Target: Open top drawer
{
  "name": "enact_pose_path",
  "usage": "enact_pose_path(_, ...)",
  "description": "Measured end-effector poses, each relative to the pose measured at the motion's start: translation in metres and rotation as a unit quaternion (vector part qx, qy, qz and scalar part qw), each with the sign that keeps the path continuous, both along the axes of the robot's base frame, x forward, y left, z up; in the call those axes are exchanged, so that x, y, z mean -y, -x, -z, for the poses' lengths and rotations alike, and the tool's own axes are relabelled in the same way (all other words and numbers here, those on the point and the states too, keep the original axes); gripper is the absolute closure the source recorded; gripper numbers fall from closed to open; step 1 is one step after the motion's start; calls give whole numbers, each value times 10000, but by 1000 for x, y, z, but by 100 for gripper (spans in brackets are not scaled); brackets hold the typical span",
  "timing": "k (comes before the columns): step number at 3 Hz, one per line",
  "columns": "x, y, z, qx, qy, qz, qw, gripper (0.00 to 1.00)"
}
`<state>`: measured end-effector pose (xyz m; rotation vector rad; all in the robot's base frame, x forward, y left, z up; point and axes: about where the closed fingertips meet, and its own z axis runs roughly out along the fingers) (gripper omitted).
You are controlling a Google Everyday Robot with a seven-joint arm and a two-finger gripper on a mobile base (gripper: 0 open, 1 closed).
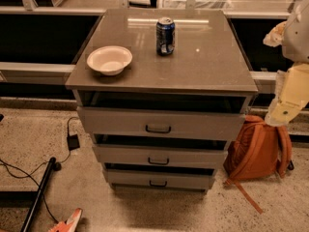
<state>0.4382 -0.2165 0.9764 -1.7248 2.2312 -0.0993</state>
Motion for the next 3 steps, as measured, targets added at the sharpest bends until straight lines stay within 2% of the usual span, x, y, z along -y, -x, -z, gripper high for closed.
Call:
enact_pose_path(1, 0, 0, -1, 9, 4, -3, 10000, 0)
enact_pose_path(2, -10, -18, 16, 188, -107, -12, 9998, 0)
enact_pose_path(3, -35, -42, 85, 119, -398, -64, 9991, 0)
